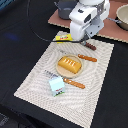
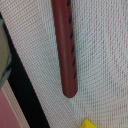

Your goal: Interact with the objects in diverse but meaningful ways.

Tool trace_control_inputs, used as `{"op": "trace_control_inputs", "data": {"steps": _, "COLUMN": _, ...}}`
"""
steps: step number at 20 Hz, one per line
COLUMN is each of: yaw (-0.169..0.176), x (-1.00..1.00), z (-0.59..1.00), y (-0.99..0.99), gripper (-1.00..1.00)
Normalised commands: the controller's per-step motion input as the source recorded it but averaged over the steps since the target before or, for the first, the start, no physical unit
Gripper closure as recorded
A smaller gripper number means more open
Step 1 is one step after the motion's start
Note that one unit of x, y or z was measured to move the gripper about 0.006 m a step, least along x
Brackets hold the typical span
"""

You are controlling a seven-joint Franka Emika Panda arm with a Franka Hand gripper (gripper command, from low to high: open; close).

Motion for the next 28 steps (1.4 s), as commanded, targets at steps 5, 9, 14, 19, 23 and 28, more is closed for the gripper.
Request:
{"op": "trace_control_inputs", "data": {"steps": 5, "yaw": 0.017, "x": 0.00, "z": -0.23, "y": 0.26, "gripper": -1.00}}
{"op": "trace_control_inputs", "data": {"steps": 9, "yaw": 0.010, "x": 0.04, "z": -0.21, "y": 0.28, "gripper": -1.00}}
{"op": "trace_control_inputs", "data": {"steps": 14, "yaw": 0.003, "x": 0.01, "z": -0.21, "y": 0.25, "gripper": -1.00}}
{"op": "trace_control_inputs", "data": {"steps": 19, "yaw": 0.000, "x": 0.00, "z": -0.18, "y": 0.22, "gripper": -1.00}}
{"op": "trace_control_inputs", "data": {"steps": 23, "yaw": 0.000, "x": 0.00, "z": -0.16, "y": 0.21, "gripper": 1.00}}
{"op": "trace_control_inputs", "data": {"steps": 28, "yaw": 0.000, "x": 0.02, "z": -0.18, "y": 0.21, "gripper": 1.00}}
